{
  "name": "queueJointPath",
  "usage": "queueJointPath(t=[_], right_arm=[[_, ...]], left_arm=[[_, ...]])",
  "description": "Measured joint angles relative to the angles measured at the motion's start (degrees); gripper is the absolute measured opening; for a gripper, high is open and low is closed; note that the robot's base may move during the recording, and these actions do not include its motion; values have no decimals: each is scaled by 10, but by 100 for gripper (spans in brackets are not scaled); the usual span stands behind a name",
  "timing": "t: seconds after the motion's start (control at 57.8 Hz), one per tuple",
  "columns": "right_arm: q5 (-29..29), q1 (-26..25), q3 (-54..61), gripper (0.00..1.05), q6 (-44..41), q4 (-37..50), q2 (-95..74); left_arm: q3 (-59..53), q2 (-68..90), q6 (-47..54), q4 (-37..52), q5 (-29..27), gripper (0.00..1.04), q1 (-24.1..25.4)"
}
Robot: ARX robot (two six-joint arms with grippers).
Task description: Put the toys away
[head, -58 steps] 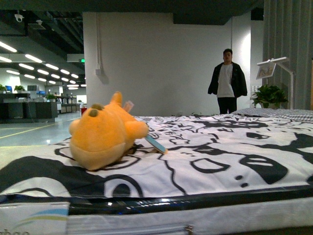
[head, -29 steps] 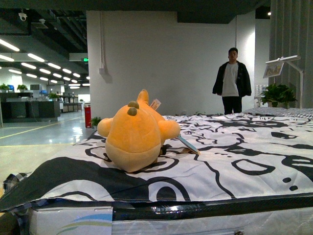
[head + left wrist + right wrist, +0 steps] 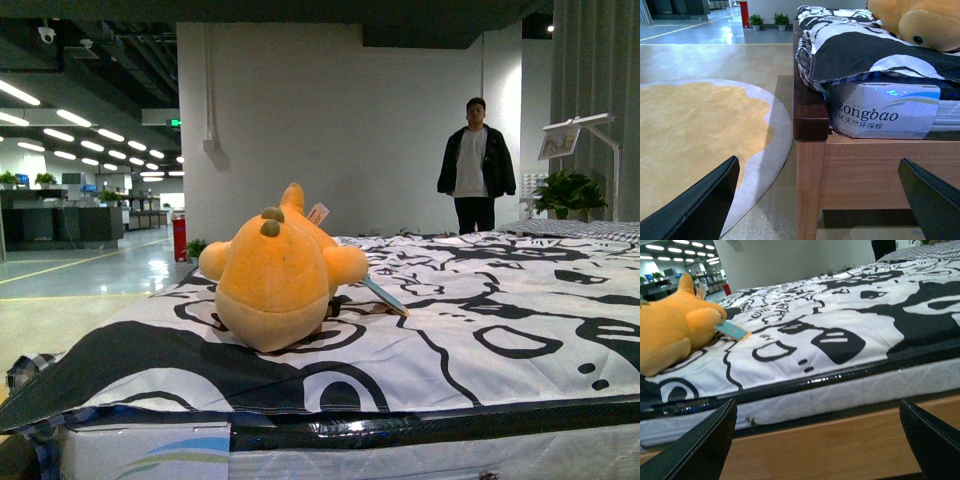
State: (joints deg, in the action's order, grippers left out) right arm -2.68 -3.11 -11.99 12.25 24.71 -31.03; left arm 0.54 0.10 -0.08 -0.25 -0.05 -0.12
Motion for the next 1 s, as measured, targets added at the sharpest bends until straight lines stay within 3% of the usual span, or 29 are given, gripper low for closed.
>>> queueJointPath(t=[0.104, 0.173, 0.398, 0.779, 1.004], right_arm=[[40, 59, -69, 98, 0, 54, -107], [63, 126, -137, 98, -18, 81, -191], [77, 257, -312, 98, -89, 67, -351], [143, 387, -546, 98, -126, -6, -546], [191, 413, -668, 98, -141, -33, -662]], left_arm=[[0, 0, 0, 0, 0, 98, 0], [0, 0, 0, 0, 0, 98, 0], [0, 0, 0, 0, 0, 98, 0], [0, 0, 0, 0, 0, 98, 0], [0, 0, 0, 0, 0, 98, 0]])
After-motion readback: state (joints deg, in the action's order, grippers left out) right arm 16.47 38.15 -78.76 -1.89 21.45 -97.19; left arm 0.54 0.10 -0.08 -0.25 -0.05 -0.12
